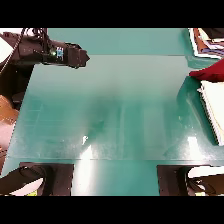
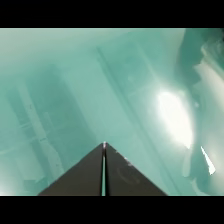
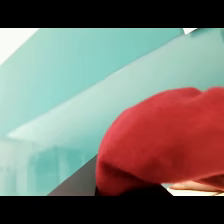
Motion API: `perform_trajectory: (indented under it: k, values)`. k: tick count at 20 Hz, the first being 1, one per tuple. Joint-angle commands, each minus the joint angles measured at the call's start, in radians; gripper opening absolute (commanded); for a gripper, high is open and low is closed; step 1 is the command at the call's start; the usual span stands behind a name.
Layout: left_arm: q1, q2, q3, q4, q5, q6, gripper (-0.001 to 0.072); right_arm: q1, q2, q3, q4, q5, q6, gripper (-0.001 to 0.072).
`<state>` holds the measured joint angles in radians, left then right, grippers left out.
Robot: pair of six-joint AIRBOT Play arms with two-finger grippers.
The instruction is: Fold the shirts.
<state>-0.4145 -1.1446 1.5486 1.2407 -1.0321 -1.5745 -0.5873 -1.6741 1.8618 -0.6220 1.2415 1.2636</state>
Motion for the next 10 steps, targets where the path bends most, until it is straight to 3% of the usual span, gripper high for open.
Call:
perform_trajectory:
  k: [1, 5, 10]
  values:
    - [-0.003, 0.0, 0.0, 0.0, 0.003, -0.001, 0.0026, -0.042, 0.003, 0.066, 0.064, 0.009, 0.004, 0.002]
    - [-0.003, 0.0, 0.0, 0.0, -0.001, 0.003, 0.0027, -0.056, 0.024, 0.224, 0.059, 0.054, 0.05, 0.002]
    - [-0.003, 0.0, 0.0, 0.001, -0.001, 0.004, 0.0027, -0.129, 0.205, 0.026, -0.141, 0.084, 0.058, 0.002]
